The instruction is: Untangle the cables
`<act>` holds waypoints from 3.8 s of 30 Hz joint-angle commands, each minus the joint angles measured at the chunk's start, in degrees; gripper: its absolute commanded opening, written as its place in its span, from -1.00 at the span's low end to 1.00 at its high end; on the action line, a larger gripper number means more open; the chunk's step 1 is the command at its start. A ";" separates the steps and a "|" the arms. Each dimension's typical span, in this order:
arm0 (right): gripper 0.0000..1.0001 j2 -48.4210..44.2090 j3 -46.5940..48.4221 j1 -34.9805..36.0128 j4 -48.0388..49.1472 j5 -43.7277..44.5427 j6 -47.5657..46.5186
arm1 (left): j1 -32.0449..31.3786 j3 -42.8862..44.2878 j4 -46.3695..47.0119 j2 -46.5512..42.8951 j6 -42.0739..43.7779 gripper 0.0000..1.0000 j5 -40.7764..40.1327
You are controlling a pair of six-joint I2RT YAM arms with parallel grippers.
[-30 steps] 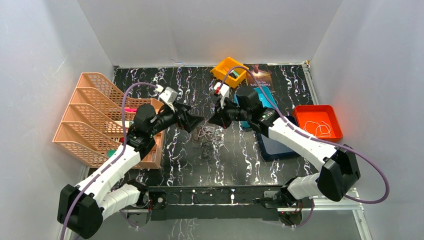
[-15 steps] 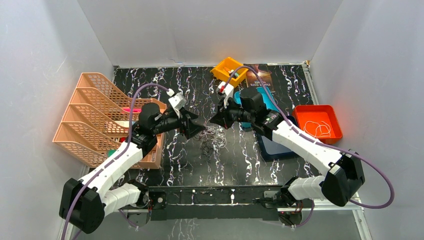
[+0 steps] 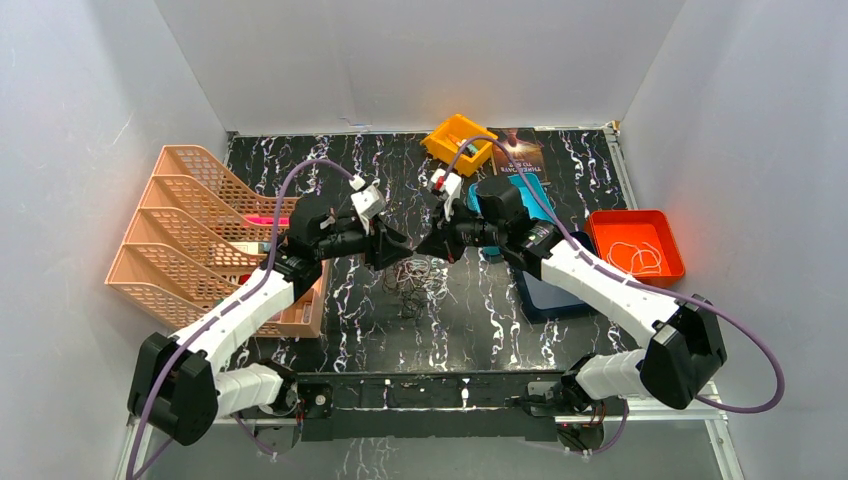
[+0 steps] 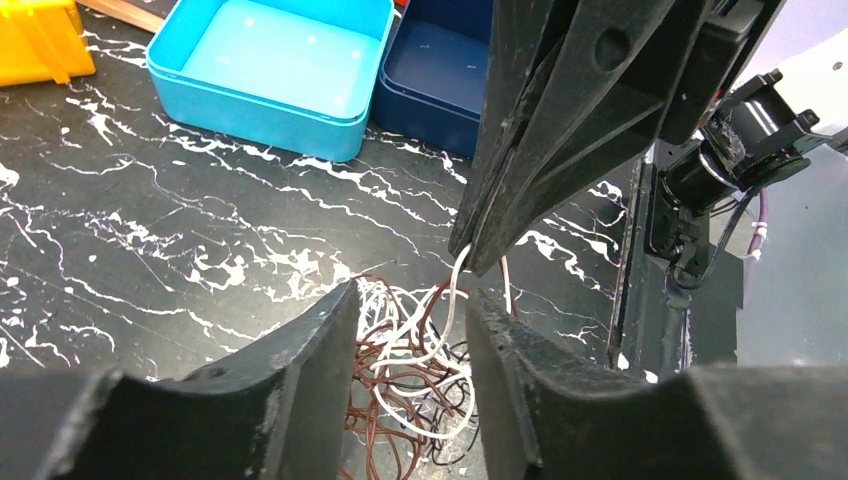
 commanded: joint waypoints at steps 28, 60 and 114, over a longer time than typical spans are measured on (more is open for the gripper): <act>-1.00 -0.71 2.53 0.15 2.31 -0.88 -0.72 | -0.15 3.95 0.85 3.74 1.08 -0.52 8.89; 0.31 -7.67 -5.25 0.15 3.26 6.02 -1.26 | -0.15 5.60 -3.42 1.51 3.03 -1.00 3.53; -1.00 -2.30 -5.19 0.15 7.08 12.72 3.00 | 0.02 25.42 -45.00 5.21 -20.65 0.48 -50.30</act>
